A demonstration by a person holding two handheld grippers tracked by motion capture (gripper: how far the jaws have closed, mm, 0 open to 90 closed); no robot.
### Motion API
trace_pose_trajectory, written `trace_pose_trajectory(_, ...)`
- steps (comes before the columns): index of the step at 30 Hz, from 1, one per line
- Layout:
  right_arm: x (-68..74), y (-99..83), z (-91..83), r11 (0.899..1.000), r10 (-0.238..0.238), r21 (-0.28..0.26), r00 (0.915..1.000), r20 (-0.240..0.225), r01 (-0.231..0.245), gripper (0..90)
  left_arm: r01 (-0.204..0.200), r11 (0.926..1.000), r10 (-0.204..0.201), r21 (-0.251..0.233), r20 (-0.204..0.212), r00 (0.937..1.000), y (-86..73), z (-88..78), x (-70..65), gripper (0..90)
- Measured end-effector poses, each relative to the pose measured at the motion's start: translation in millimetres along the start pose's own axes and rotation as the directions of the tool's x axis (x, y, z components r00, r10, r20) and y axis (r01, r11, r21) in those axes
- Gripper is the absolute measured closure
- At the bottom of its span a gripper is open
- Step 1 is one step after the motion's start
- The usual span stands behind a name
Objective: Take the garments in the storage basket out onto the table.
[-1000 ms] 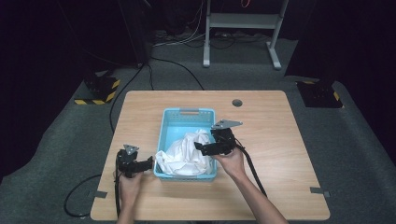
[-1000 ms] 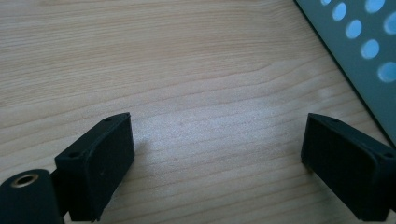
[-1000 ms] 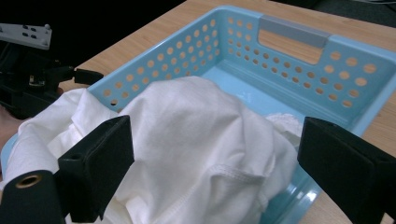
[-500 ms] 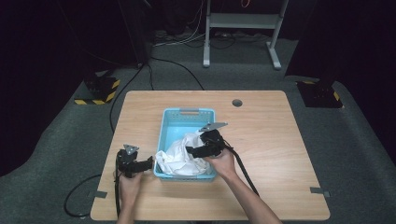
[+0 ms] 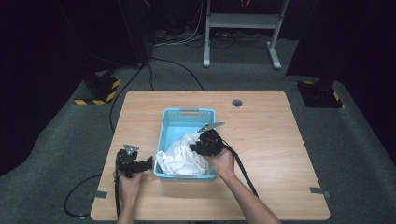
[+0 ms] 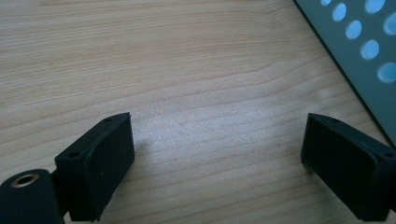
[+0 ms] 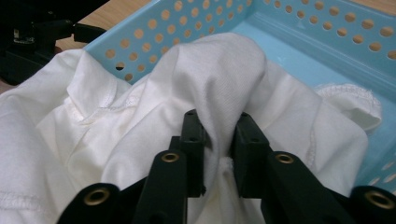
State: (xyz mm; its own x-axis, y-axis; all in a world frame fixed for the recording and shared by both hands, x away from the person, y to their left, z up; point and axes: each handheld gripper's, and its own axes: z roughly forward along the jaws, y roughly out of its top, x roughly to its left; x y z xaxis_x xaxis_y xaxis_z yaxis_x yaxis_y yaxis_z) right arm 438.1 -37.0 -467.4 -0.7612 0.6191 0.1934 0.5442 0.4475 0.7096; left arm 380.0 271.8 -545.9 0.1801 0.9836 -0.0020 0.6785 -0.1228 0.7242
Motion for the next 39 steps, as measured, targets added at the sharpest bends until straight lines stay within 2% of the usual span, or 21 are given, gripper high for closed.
trace_pose_trajectory(6,2.9,1.2,-7.9,0.999,-0.026,-0.038,0.9996,-0.008,0.026,81.4,0.001,1.0000,-0.001,0.000,0.001,1.0000,0.0,-0.1,0.2,9.7)
trace_pose_trajectory(14,0.5,5.4,-24.1,0.993,0.011,-0.113,0.9985,-0.054,-0.017,81.7,0.001,1.0000,-0.001,0.000,0.001,1.0000,0.0,0.0,0.1,9.7)
trace_pose_trajectory(20,6.8,17.7,-41.8,0.985,-0.019,-0.172,0.9980,-0.060,0.009,81.8,0.000,1.0000,0.000,0.000,0.000,1.0000,0.0,0.1,-0.1,9.7)
trace_pose_trajectory(24,10.5,25.4,-54.0,0.978,-0.043,-0.204,0.9974,-0.058,0.031,81.8,0.000,1.0000,0.000,0.000,0.000,1.0000,0.0,0.0,0.0,9.7)
trace_pose_trajectory(31,11.2,34.2,-72.4,0.968,-0.053,-0.249,0.9971,-0.054,0.038,81.8,0.000,1.0000,0.000,0.000,0.000,1.0000,0.0,0.0,0.0,9.7)
trace_pose_trajectory(39,10.4,37.4,-84.6,0.956,-0.062,-0.289,0.9976,-0.031,0.051,81.9,-0.001,1.0000,0.001,0.000,-0.001,1.0000,0.0,0.1,-0.1,9.7)
